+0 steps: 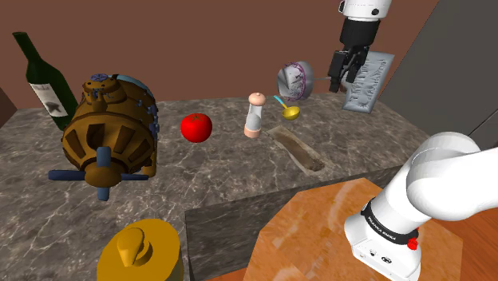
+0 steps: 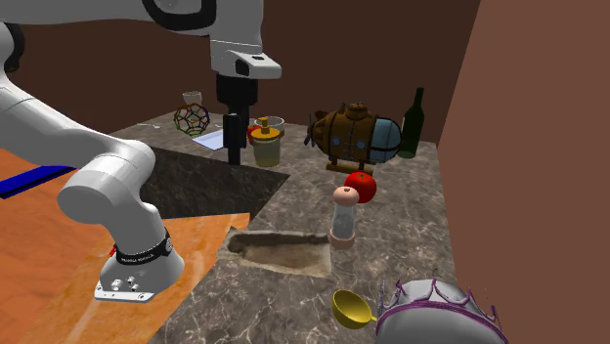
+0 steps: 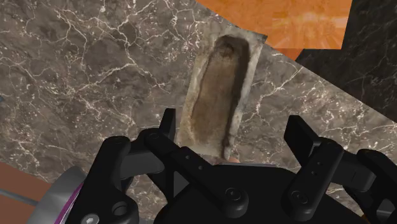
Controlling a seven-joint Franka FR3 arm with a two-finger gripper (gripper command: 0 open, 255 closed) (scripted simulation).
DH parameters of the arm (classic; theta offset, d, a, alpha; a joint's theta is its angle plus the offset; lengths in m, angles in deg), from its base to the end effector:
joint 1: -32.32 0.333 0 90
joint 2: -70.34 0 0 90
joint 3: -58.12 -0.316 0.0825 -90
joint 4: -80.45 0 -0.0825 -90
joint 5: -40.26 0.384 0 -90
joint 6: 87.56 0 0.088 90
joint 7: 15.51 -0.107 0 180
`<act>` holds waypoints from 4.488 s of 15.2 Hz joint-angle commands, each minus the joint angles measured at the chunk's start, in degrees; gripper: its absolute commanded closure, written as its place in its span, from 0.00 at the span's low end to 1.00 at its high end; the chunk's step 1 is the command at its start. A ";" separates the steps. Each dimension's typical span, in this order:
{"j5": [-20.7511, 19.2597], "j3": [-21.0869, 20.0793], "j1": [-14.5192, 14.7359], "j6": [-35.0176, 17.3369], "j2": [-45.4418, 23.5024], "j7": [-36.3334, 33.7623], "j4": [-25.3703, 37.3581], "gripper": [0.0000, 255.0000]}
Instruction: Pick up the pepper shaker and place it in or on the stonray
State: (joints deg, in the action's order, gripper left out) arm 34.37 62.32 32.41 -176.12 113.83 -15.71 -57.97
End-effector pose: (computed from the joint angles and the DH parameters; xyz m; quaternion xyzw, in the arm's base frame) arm 0.3064 -0.0381 0.5514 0.9978 -0.0245 -0.0567 0.0248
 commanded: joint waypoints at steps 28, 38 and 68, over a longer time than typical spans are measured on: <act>-6.24 -7.10 0.38 -34.32 -42.02 -18.07 13.50 0.00; -6.44 -7.00 0.27 -35.49 -42.56 -18.19 12.88 1.00; -4.59 -7.19 0.55 -19.94 -37.62 -15.03 23.74 1.00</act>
State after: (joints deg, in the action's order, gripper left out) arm 29.73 55.11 32.96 -196.83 75.99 -30.92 -34.76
